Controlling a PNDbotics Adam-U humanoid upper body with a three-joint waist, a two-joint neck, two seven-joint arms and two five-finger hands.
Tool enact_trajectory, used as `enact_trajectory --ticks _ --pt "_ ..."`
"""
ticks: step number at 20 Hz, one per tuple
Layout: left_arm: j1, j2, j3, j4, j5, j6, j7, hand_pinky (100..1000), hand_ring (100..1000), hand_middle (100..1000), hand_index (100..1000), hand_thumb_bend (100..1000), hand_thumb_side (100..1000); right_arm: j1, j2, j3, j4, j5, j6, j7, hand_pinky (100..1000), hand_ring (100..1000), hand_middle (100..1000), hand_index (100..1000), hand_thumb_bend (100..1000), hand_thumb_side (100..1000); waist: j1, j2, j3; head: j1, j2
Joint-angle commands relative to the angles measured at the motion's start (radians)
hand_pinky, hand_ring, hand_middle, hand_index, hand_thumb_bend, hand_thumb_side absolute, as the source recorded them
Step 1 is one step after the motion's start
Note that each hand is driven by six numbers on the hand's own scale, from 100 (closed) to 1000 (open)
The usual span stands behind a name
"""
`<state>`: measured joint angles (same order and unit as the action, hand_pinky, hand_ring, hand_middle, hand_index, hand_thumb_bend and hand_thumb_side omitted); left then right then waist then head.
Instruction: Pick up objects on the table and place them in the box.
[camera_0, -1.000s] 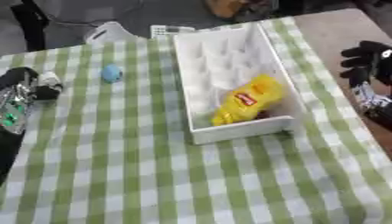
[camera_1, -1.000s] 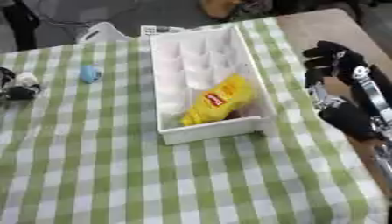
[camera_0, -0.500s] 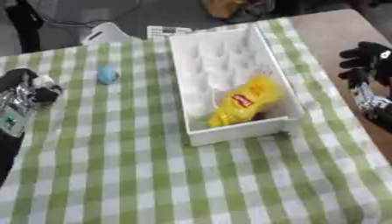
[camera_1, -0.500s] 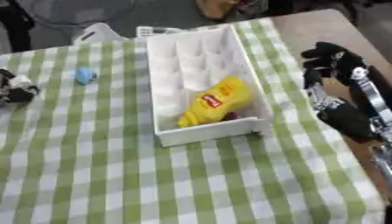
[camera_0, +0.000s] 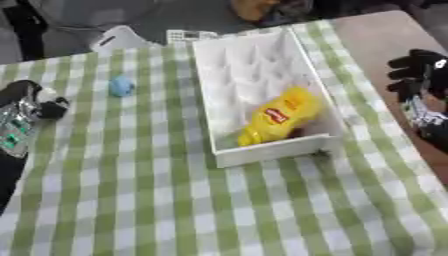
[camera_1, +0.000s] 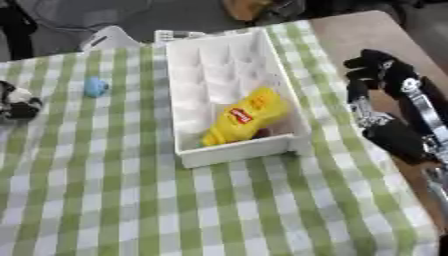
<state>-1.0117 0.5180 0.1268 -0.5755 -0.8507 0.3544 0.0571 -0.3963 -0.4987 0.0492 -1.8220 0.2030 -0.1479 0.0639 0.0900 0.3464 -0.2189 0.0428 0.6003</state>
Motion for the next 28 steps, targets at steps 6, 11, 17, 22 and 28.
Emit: enact_trajectory --ticks 6,11,17,22,28 --pt "-0.018 0.031 -0.007 -0.056 0.008 -0.027 -0.051 729 697 468 529 110 249 -0.006 -0.019 -0.016 -0.013 0.002 -0.003 0.000 736 793 781 953 128 548 -0.001 -0.032 0.009 -0.003 -0.004" --pt "-0.025 0.030 -0.021 -0.103 -0.024 -0.058 -0.139 728 694 464 527 105 248 -0.001 -0.018 -0.016 -0.008 -0.001 -0.003 0.002 736 793 781 953 127 547 0.003 -0.063 0.017 -0.005 0.002" --pt "-0.036 0.020 -0.035 -0.194 -0.046 -0.100 -0.223 727 694 464 527 106 257 0.002 -0.019 -0.016 -0.005 -0.005 -0.003 0.002 736 794 781 953 126 546 0.004 -0.080 0.016 -0.006 0.007" --pt "-0.050 0.006 -0.059 -0.276 -0.054 -0.136 -0.270 725 692 460 525 107 262 0.003 -0.019 -0.016 -0.003 -0.008 -0.004 0.003 736 794 781 953 125 545 0.005 -0.093 0.015 -0.008 0.011" --pt "-0.087 -0.064 -0.110 -0.343 -0.075 -0.182 -0.299 724 694 462 528 115 264 0.004 -0.018 -0.013 -0.001 -0.012 -0.005 0.009 737 794 781 953 124 545 0.006 -0.105 0.004 -0.006 0.012"
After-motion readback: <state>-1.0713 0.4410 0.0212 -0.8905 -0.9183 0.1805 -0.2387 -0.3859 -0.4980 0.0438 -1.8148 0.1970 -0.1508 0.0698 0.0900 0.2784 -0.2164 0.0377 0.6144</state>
